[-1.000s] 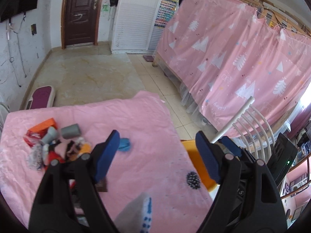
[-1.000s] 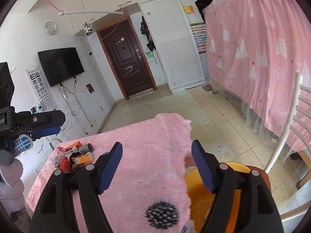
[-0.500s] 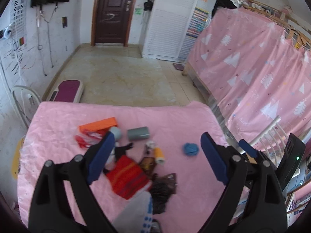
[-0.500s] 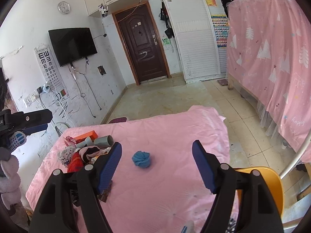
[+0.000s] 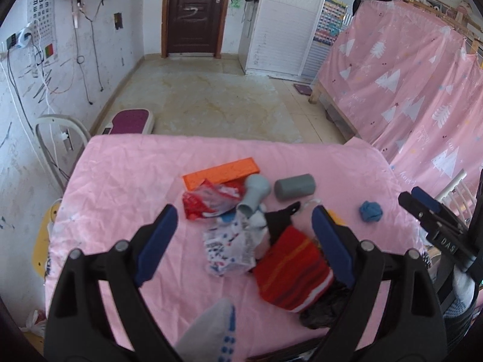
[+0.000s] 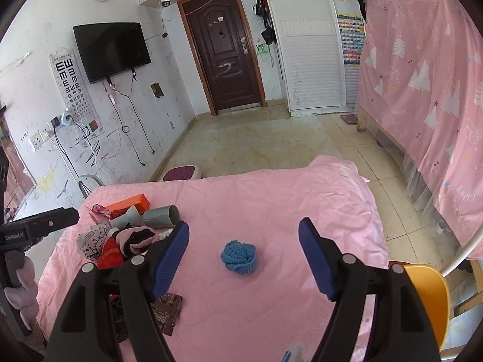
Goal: Collect trash
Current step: 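Move both open tools back over the cluttered bed, then grasp the white printed plastic bag with the left tool while the right tool grasps the blue knitted ball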
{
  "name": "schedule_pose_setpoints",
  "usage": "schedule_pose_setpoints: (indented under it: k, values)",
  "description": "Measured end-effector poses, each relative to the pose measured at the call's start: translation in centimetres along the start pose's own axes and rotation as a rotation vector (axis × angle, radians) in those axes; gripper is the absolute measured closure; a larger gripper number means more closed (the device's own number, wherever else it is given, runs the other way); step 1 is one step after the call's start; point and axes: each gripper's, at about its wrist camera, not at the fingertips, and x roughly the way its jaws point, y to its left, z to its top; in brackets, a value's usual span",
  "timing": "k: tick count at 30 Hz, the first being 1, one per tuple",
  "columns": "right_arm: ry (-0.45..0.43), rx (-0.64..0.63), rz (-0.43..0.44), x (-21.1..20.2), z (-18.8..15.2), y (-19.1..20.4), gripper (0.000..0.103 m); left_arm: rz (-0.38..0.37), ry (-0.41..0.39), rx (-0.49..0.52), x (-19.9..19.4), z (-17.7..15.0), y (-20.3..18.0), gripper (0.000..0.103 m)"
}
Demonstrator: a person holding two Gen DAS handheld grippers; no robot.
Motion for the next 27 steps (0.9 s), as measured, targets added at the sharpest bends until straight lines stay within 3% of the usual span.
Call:
schedule_pose_setpoints:
  k: [6,11,15,19,27]
  values:
    - [0.037,0.003,-0.014,2.1,-0.1,0.4,0.037,0.018,0.04,0.022,1.8,-1.4,1.0,0.017]
    - [0.069,0.006,-0.02,3.7,-0.5,0.5,0.037,0.021,0.068,0.023,3.0,-2.2,2.0,0.039]
    - [0.091,0.001,-0.024,4.6,-0.9,0.7,0.037,0.022,0.076,0.033,3.4,-2.7,2.5,0.05]
    - [0.106,-0.001,-0.028,5.3,-1.1,0.8,0.037,0.002,0.089,0.029,3.7,-3.0,3.0,0.074]
    - [0.132,-0.018,-0.038,6.3,-1.6,1.3,0.037,-0.011,0.056,0.037,2.6,-3.0,3.2,0.077]
